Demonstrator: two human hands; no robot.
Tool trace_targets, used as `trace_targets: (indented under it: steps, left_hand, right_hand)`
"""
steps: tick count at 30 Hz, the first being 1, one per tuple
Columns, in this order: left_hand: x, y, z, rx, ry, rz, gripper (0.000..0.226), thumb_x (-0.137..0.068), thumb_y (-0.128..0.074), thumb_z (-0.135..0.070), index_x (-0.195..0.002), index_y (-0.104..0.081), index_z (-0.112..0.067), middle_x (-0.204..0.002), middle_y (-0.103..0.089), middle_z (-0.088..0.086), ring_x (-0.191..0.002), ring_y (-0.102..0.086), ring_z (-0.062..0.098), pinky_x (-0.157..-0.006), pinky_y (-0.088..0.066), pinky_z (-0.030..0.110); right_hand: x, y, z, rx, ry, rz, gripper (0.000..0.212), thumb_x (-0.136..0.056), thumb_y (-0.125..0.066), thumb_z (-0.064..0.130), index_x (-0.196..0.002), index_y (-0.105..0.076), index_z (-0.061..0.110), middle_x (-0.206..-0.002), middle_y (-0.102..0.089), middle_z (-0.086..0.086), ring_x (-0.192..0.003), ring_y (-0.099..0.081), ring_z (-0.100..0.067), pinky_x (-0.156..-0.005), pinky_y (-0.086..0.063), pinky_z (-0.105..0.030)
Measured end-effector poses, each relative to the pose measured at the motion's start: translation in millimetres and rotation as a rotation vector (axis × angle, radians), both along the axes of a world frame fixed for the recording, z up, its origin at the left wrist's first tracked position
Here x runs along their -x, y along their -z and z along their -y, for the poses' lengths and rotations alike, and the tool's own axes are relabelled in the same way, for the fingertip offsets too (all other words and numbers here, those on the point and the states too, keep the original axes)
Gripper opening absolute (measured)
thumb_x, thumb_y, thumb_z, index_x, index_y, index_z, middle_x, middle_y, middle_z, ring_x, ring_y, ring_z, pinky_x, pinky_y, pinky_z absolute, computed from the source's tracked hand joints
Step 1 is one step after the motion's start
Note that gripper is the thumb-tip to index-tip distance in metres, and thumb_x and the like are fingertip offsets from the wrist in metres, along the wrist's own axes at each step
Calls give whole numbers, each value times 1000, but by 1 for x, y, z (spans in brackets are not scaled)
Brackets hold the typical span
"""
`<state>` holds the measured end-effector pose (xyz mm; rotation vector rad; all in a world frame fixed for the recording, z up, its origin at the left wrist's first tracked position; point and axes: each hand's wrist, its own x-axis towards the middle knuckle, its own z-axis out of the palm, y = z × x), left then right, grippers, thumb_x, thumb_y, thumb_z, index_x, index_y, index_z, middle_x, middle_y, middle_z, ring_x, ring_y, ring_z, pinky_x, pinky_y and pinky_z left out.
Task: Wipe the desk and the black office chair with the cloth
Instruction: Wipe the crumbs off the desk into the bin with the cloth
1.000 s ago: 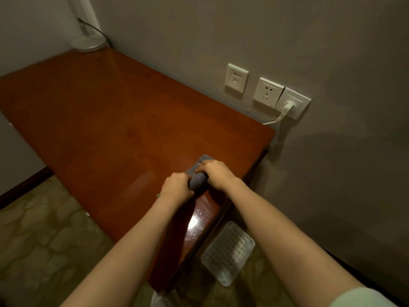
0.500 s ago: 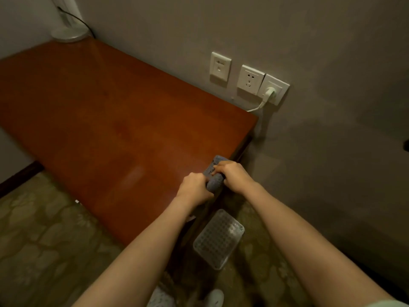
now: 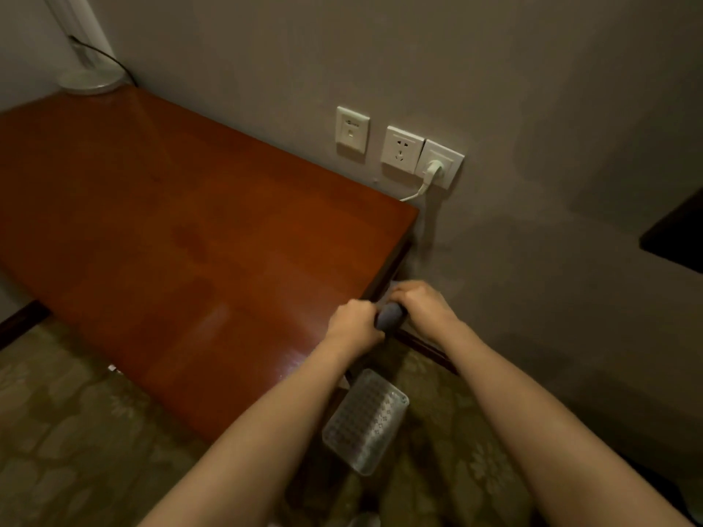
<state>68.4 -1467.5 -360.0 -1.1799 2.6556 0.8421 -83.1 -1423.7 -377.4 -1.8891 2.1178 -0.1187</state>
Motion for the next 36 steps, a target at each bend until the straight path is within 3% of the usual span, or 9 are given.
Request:
trace_targets:
  steps: [3,8,12,16,26,28,31,33,36]
  left_hand:
    - [10,-27,25,110,9,-69,40,-85,-58,-23,-125,-57,-26,-116,-65,8,-106,-61,30,-86,-49,37]
    - [18,-41,65,203,5,-98,43,-89,-54,-18,-131,-51,-26,-117,-65,8,-105,-62,31,-87,-52,42]
    - [31,-32,89,180,18,-49,43,-89,-53,-14,-130,-53,-25,-116,-65,8,-104,-62,31,-87,-52,43]
    - [49,-18,108,117,69,16,34,-89,-52,-15,-121,-59,-23,-112,-65,8,-101,-62,30,-85,-53,41]
    - [63,8,116,35,147,134,38,-86,-58,-22,-123,-60,-18,-111,-66,8,-100,-63,26,-84,-51,35]
    - [64,3,112,40,189,136,33,-87,-58,-21,-119,-61,-15,-108,-66,9,-98,-63,27,-84,-51,35]
    - [69,-3,96,43,257,157,27,-87,-57,-19,-112,-62,-12,-106,-65,12,-99,-63,30,-83,-51,36]
    - [74,-3,85,53,309,186,30,-86,-57,-22,-114,-63,-13,-107,-64,13,-101,-62,33,-81,-50,37]
    - [84,-9,87,21,280,170,37,-84,-60,-25,-120,-61,-15,-110,-64,13,-103,-61,32,-82,-50,36]
  right_hand:
    - [10,-21,25,186,28,5,27,-81,-66,13,-107,-70,8,-115,-65,-14,-112,-56,-27,-97,-39,-28]
    - [13,-29,61,247,96,-52,38,-81,-62,6,-119,-64,10,-126,-59,-12,-121,-50,-30,-105,-36,-38]
    - [19,-24,81,185,165,-34,42,-83,-57,3,-122,-62,18,-127,-58,-7,-122,-49,-27,-104,-38,-35]
    - [26,-1,90,31,280,67,41,-86,-53,0,-119,-64,23,-121,-61,-5,-112,-57,-27,-92,-49,-38]
    - [34,29,87,40,439,247,46,-86,-51,-5,-129,-57,11,-134,-55,-5,-126,-48,-23,-104,-34,-26]
    - [35,32,78,72,458,248,48,-85,-51,-6,-128,-59,12,-134,-55,-5,-127,-47,-21,-105,-32,-24]
    - [38,31,60,-47,438,246,40,-85,-52,-3,-120,-64,14,-124,-62,-8,-115,-55,-25,-97,-43,-30]
    - [41,27,51,-170,396,213,33,-87,-53,0,-113,-66,16,-115,-65,-8,-107,-59,-26,-90,-50,-36]
    - [53,9,54,-168,381,137,33,-88,-53,3,-116,-64,18,-118,-63,-8,-110,-58,-27,-90,-49,-35]
